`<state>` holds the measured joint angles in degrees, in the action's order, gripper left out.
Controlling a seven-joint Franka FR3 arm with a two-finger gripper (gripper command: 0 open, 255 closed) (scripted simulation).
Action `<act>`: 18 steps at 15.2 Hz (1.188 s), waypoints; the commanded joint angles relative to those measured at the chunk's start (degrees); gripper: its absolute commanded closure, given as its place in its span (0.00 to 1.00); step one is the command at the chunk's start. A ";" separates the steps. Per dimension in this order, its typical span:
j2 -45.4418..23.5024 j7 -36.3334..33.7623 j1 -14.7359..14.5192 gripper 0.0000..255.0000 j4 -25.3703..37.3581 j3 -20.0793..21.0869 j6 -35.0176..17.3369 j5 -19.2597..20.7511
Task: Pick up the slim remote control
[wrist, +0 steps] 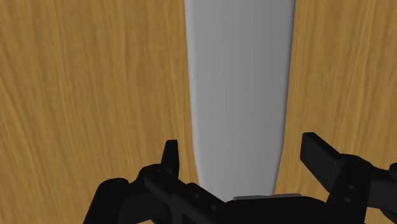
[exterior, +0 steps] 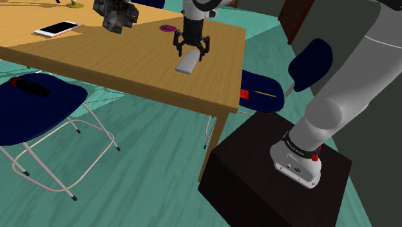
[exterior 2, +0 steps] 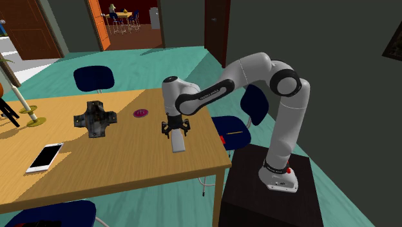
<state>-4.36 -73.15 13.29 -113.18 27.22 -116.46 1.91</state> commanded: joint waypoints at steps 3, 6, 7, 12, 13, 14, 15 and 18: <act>-0.27 -0.13 -0.02 1.00 -0.81 -0.01 -1.07 0.16; -0.23 -0.11 -0.01 1.00 -0.87 -0.01 -1.10 0.14; -0.24 -0.12 -0.02 1.00 -0.87 -0.01 -1.10 0.15; -0.38 -0.15 -0.03 1.00 -0.75 -0.02 -1.11 0.22; -0.10 -0.04 0.00 1.00 -0.28 -0.01 -0.39 0.06; 0.17 0.06 0.02 1.00 0.22 0.00 0.34 -0.09; 0.42 0.15 0.05 1.00 0.72 0.00 1.07 -0.23; 1.11 0.41 0.11 1.00 2.31 0.00 3.27 -0.60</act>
<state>-3.64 -72.99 13.30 -111.25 27.28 -113.92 1.50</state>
